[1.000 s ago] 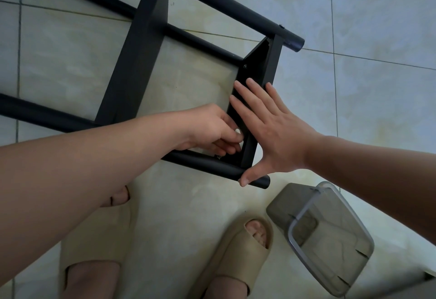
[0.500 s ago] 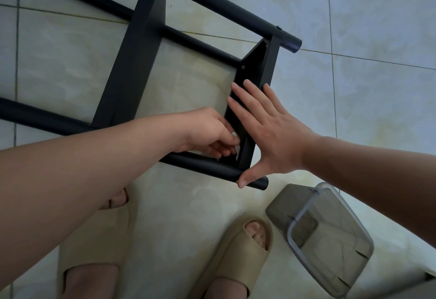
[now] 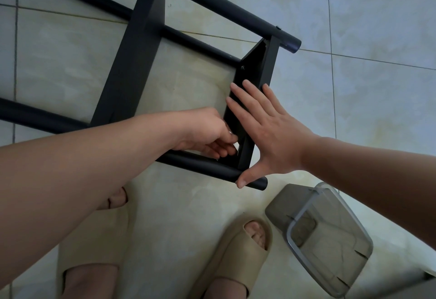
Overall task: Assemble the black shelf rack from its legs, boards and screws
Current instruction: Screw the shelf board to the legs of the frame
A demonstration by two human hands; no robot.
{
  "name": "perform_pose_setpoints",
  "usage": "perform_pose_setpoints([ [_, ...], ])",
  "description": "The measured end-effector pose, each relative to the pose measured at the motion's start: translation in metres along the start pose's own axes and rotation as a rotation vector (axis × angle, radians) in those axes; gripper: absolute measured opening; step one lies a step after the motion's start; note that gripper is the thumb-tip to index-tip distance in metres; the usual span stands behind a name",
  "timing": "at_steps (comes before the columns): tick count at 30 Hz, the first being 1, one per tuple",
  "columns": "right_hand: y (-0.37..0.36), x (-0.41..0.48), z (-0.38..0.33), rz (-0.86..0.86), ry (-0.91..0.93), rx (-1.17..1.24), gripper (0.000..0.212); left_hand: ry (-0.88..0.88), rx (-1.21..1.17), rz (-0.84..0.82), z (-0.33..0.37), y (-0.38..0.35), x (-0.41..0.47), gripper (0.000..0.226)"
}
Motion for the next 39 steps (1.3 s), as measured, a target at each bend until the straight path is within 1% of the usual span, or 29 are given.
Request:
perform_pose_setpoints([
  [6,0.0,0.0,-0.001,0.001,-0.002,0.005,0.15,-0.052,0.06,-0.013,0.001,0.001,-0.002,0.018],
  [15,0.0,0.0,-0.004,0.016,-0.002,0.015,0.149,-0.096,0.184,-0.034,0.001,0.006,-0.003,0.018],
  [22,-0.001,0.0,-0.003,0.002,-0.01,0.009,0.149,-0.096,0.266,-0.044,-0.003,0.008,-0.008,0.017],
  [27,-0.001,0.0,-0.003,0.003,-0.009,0.005,0.149,-0.107,0.36,-0.047,-0.005,0.006,-0.01,0.02],
  [31,-0.002,0.0,-0.003,0.005,-0.009,0.008,0.149,-0.15,0.509,-0.058,-0.005,0.005,-0.011,0.022],
  [33,-0.002,0.0,-0.003,0.003,-0.01,0.009,0.149,-0.153,0.547,-0.077,-0.005,0.004,-0.01,0.022],
  [36,-0.001,0.0,-0.003,-0.002,-0.012,0.009,0.149,-0.171,0.571,-0.09,-0.005,0.006,-0.009,0.02],
  [39,-0.001,0.0,-0.003,-0.004,-0.011,0.01,0.149,-0.204,0.541,-0.069,-0.003,0.013,-0.009,0.012],
])
Point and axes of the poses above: each hand's wrist, its own x-axis towards the middle knuckle, its own y-axis out of the back of the hand, z = x × y, the point moved 3 cm from there along x, towards the middle knuckle, and after that the axes turned 6 degrees about z, right-handed, at the moved point
